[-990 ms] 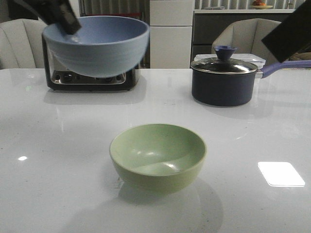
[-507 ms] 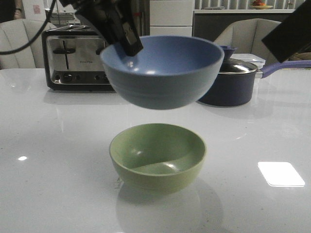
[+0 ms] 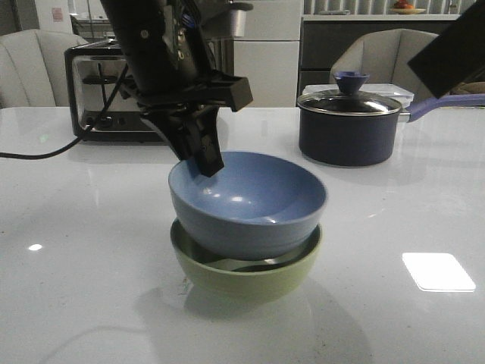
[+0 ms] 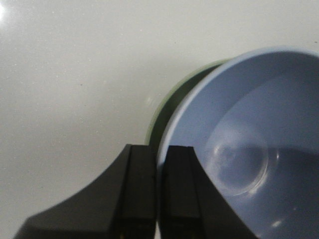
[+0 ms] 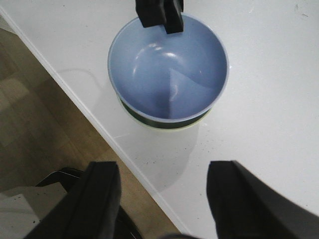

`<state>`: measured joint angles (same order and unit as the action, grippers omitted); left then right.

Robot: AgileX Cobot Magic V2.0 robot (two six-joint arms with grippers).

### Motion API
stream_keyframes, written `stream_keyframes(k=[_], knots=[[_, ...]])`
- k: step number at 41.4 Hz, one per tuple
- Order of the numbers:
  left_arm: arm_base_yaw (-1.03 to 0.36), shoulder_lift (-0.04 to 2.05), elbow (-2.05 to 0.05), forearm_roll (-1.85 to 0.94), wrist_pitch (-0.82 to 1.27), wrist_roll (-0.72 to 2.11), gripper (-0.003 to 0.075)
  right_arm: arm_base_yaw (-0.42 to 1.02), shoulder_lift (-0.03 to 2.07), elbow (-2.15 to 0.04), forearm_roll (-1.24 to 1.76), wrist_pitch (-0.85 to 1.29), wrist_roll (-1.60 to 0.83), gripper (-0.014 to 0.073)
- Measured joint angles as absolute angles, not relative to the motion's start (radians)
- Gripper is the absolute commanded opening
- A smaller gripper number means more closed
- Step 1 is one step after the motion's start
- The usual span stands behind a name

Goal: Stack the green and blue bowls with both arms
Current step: 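Lower the blue bowl into the green bowl and open the left gripper, then raise the left gripper away from the stacked bowls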

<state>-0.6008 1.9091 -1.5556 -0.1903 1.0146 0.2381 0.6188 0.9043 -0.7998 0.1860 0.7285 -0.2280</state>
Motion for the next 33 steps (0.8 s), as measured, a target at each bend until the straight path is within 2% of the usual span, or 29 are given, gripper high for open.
stream_keyframes(k=[9, 12, 15, 21, 24, 33], knots=[[-0.601, 1.941, -1.556, -0.19, 1.007, 0.238, 0.0096, 0.619, 0.904, -0.8, 0.186, 0.728, -0.23, 0.0491], [-0.601, 1.945, -1.556, -0.19, 1.007, 0.238, 0.0126, 0.619, 0.904, -0.8, 0.186, 0.728, -0.23, 0.0491], [-0.601, 1.945, -1.556, -0.189, 1.007, 0.238, 0.0194, 0.619, 0.904, -0.8, 0.186, 0.728, -0.23, 0.0491], [-0.601, 1.945, -1.556, -0.189, 1.006, 0.238, 0.0396, 0.619, 0.904, -0.8, 0.186, 0.728, -0.23, 0.0491], [-0.601, 1.945, -1.556, -0.189, 1.006, 0.238, 0.0445, 0.619, 0.904, -0.8, 0.186, 0.728, -0.23, 0.0491], [-0.601, 1.883, -1.556, -0.187, 1.015, 0.238, 0.0443, 0.619, 0.904, -0.8, 0.186, 0.728, -0.23, 0.0491]])
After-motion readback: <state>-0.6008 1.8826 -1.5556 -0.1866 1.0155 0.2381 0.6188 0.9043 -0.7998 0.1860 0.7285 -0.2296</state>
